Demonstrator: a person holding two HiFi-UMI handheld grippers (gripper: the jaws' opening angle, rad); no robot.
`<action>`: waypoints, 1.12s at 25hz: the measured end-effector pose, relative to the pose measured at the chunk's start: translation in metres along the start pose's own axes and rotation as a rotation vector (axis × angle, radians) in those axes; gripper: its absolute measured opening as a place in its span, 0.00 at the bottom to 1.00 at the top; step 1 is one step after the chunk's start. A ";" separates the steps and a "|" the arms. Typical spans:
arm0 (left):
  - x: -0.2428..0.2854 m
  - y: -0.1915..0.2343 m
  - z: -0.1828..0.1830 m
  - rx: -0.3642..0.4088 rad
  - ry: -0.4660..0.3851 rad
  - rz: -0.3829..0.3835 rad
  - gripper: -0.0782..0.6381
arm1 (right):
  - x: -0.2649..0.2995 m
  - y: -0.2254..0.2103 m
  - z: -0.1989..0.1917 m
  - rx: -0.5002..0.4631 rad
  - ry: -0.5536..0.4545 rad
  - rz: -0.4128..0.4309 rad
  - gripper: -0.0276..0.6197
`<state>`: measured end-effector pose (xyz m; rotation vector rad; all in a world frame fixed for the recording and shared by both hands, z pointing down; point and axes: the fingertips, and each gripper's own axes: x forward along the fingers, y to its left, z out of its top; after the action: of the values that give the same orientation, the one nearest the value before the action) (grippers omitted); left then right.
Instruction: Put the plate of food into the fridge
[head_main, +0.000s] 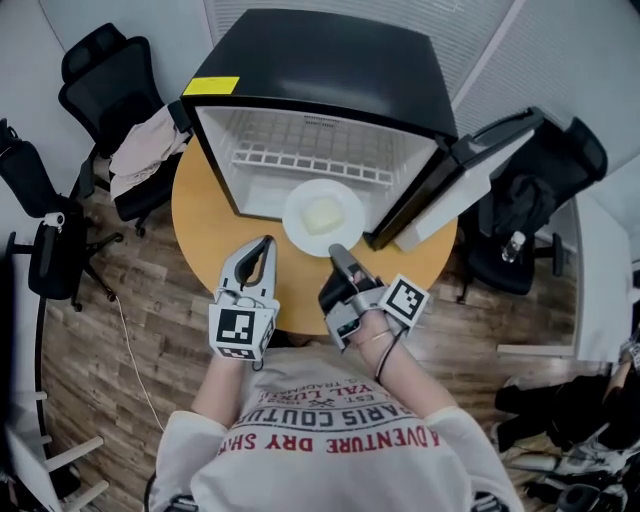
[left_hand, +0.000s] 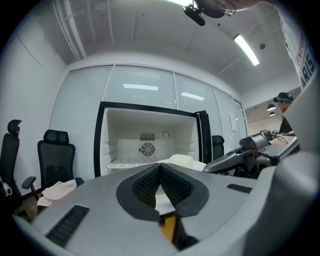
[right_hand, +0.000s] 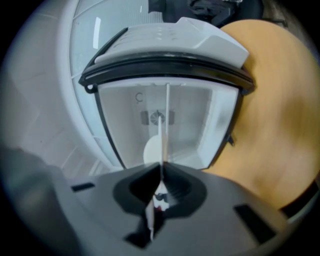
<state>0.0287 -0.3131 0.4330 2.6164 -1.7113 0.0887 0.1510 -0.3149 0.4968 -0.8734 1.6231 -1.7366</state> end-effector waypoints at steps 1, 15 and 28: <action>0.003 0.000 0.000 -0.001 -0.002 -0.005 0.16 | 0.002 0.000 0.001 0.001 -0.001 -0.001 0.10; 0.059 0.056 0.010 0.001 0.005 -0.093 0.15 | 0.070 0.007 0.019 0.014 -0.114 -0.026 0.10; 0.088 0.087 0.003 0.004 0.031 -0.159 0.16 | 0.112 0.003 0.036 0.033 -0.224 -0.047 0.10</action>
<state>-0.0160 -0.4286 0.4333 2.7273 -1.4885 0.1301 0.1122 -0.4263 0.5020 -1.0568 1.4341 -1.6280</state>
